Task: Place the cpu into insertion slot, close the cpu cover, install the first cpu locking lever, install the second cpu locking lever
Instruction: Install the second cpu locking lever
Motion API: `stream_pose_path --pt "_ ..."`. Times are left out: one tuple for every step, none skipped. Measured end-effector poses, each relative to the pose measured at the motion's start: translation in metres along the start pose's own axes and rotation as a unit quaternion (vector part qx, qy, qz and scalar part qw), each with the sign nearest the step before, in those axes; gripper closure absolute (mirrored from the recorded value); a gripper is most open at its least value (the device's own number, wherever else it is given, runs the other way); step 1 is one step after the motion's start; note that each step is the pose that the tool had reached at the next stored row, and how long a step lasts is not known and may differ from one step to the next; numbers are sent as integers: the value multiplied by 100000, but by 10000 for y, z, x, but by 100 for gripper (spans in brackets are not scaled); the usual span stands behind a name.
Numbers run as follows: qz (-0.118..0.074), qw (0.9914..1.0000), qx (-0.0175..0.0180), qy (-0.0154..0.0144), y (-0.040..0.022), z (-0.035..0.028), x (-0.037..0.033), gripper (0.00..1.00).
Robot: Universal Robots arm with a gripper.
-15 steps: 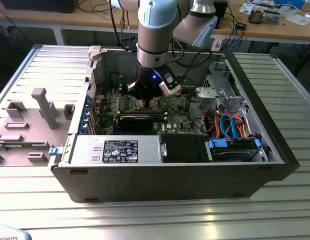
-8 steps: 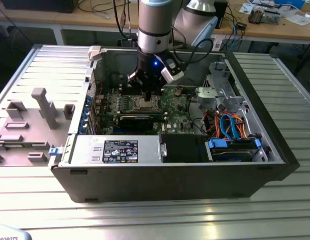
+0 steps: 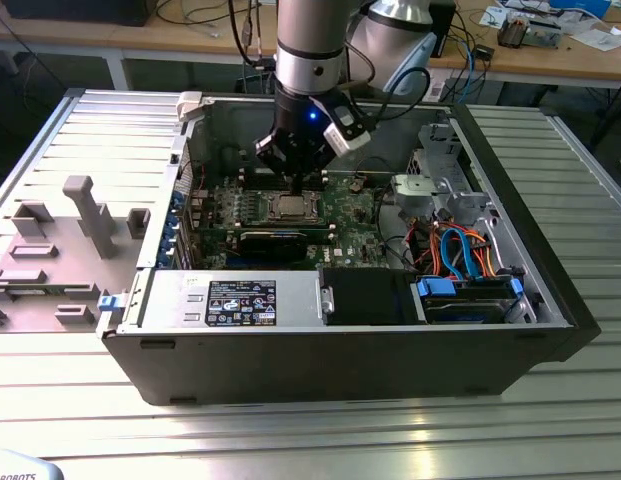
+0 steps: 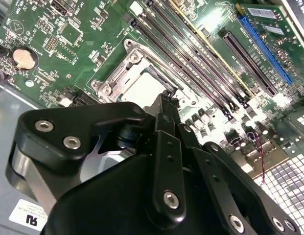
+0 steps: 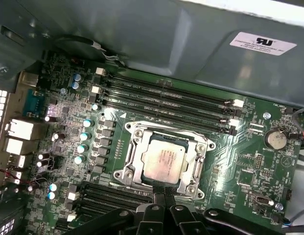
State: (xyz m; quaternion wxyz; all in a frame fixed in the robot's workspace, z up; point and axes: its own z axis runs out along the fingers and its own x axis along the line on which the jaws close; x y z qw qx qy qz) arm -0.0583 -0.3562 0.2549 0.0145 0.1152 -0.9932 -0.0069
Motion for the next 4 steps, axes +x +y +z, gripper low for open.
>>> stream_pose_path --pt "0 100000 7 9 0 -1 0 89" --pt "2 100000 5 10 0 -1 0 89" --pt "2 100000 5 8 0 -1 0 89" --pt "0 100000 4 7 0 -2 0 89"
